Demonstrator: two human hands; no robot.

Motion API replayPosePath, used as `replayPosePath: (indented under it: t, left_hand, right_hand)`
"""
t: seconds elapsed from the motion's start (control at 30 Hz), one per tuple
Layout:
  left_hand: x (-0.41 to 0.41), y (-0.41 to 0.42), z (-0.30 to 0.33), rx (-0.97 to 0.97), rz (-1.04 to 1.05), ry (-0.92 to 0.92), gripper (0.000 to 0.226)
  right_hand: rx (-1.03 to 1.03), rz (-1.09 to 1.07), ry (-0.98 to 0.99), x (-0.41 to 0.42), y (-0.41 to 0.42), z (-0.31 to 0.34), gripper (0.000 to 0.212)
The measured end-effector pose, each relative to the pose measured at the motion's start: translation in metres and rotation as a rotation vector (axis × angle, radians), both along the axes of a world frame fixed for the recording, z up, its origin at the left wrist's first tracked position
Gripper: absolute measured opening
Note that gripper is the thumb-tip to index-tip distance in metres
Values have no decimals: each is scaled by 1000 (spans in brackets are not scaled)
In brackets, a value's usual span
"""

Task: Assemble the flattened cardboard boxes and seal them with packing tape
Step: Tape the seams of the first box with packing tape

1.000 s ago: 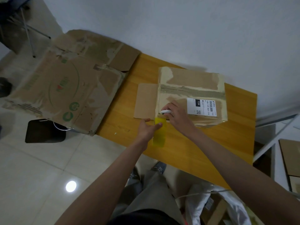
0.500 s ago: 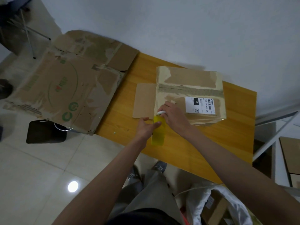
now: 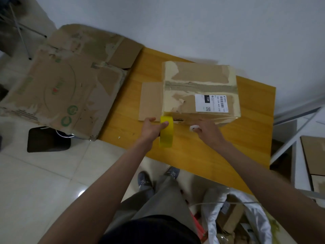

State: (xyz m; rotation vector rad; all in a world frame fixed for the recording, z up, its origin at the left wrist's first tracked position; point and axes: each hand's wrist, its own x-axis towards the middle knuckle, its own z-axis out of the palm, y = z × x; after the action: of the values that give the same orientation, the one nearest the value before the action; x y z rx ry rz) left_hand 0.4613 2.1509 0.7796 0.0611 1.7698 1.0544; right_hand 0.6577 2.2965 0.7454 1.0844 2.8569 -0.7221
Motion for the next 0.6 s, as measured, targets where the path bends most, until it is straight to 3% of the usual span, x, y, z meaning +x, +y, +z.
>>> replayPosePath:
  t: [0.2, 0.4, 0.5, 0.6]
  left_hand:
    - [-2, 3, -8, 6, 11, 8, 69]
    - [-2, 7, -14, 1, 22, 30, 69]
    - [-2, 9, -14, -10, 20, 27, 68]
    - [-1, 8, -13, -15, 18, 38, 69]
  right_hand:
    - [-377, -85, -404, 47, 15, -49, 19]
    - [-376, -114, -428, 66, 10, -74, 30]
    - [-390, -196, -208, 39, 2, -57, 27]
    - [-854, -451, 182, -9, -14, -12, 28]
